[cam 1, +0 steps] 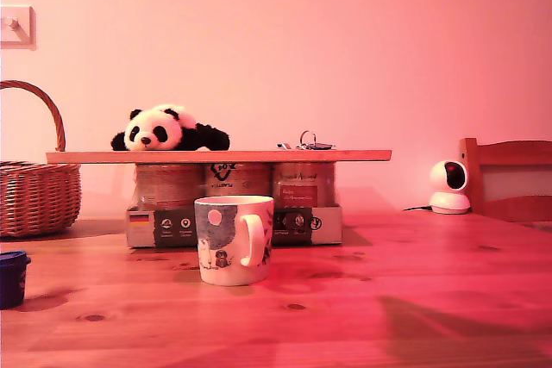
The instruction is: Pick up the keys and place them on the shelf behind you
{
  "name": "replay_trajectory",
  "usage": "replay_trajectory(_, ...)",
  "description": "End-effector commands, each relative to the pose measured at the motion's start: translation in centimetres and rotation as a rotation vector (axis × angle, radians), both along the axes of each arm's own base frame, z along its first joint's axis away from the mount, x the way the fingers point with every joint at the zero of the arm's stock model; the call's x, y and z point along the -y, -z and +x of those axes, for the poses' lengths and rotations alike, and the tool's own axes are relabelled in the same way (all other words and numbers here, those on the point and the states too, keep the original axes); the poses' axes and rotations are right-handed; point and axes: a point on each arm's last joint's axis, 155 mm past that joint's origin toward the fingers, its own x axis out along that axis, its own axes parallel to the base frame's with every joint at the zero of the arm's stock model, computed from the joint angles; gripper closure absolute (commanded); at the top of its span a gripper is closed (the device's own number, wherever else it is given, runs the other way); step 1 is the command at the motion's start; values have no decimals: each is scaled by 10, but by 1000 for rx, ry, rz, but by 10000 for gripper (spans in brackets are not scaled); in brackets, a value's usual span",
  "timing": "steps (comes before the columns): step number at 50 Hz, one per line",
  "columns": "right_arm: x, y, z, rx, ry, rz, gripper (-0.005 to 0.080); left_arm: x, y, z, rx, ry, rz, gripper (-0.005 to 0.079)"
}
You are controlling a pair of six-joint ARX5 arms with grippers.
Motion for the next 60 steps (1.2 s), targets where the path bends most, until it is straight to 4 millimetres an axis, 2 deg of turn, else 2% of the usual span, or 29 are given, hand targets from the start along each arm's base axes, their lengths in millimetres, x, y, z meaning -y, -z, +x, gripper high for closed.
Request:
replay_trajectory(1, -6, 15, -4, 2, -27, -5, 762, -2, -2, 1, 6, -10, 3, 763)
replay_trajectory(4, -7, 16, -12, 38, -43, 17, 762, -2, -2, 1, 8, -11, 2, 763)
replay_trajectory(11, -4, 38, -25, 69, -58, -17, 762, -3, -2, 2, 7, -16, 0, 763)
replay_trajectory(19, 20, 73, -25, 59, 54, -38, 762, -3, 0, 2, -2, -16, 4, 763)
replay_trajectory(30, 36, 108, -25, 75, 113, -94, 762, -3, 1, 2, -6, -17, 6, 763)
replay_trajectory(37, 43, 117, -21, 106, 137, -88, 762, -3, 3, 2, -10, -17, 9, 762)
replay_trajectory(46, 34, 130, -19, 95, 52, -76, 762, -3, 9, 3, -31, -20, 22, 762)
replay_trajectory(54, 30, 134, -20, 82, 13, -53, 762, -30, 7, 15, 0, -174, 77, 762)
replay_trajectory(60, 26, 133, -21, 85, -9, -52, 762, -44, -4, 19, 40, -244, 60, 762)
